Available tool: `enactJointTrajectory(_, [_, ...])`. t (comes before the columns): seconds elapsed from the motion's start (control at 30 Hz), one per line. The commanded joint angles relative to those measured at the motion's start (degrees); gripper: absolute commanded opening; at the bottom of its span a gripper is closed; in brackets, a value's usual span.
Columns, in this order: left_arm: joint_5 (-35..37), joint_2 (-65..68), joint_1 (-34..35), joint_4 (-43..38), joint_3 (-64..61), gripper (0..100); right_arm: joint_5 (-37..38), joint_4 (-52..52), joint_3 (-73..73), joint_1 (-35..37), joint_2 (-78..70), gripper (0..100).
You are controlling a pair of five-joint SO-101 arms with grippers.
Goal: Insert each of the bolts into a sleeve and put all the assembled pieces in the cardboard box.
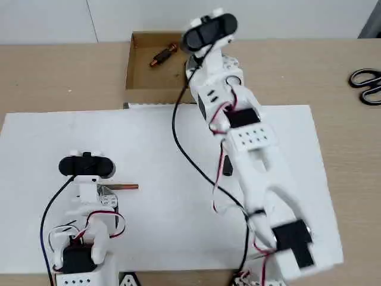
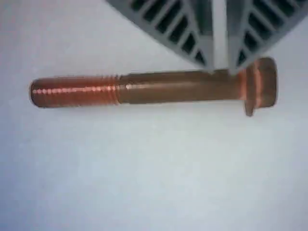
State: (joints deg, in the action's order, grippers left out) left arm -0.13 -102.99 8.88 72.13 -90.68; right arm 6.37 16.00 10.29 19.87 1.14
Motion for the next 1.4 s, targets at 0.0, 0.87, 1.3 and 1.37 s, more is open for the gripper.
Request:
enactJointTrajectory(0.0, [0.0, -0.4, 0.4, -1.4, 0.3, 1, 4.3, -4.8, -15.0, -0.4, -11.1, 0.3])
enactJointTrajectory(0.87, [1.5, -0.4, 0.5, -1.4, 0.3, 1, 20.9, -0.9, -46.5, 5.0, -43.5, 11.0])
enactJointTrajectory(1.3, [1.6, -0.4, 0.5, -1.4, 0.3, 1, 7.5, 35.1, -46.4, 4.4, -21.2, 0.2])
enactJointTrajectory(1.37, [1.6, -0.4, 0.5, -1.4, 0.3, 1, 6.4, 38.9, -46.4, 4.5, -19.1, 0.3])
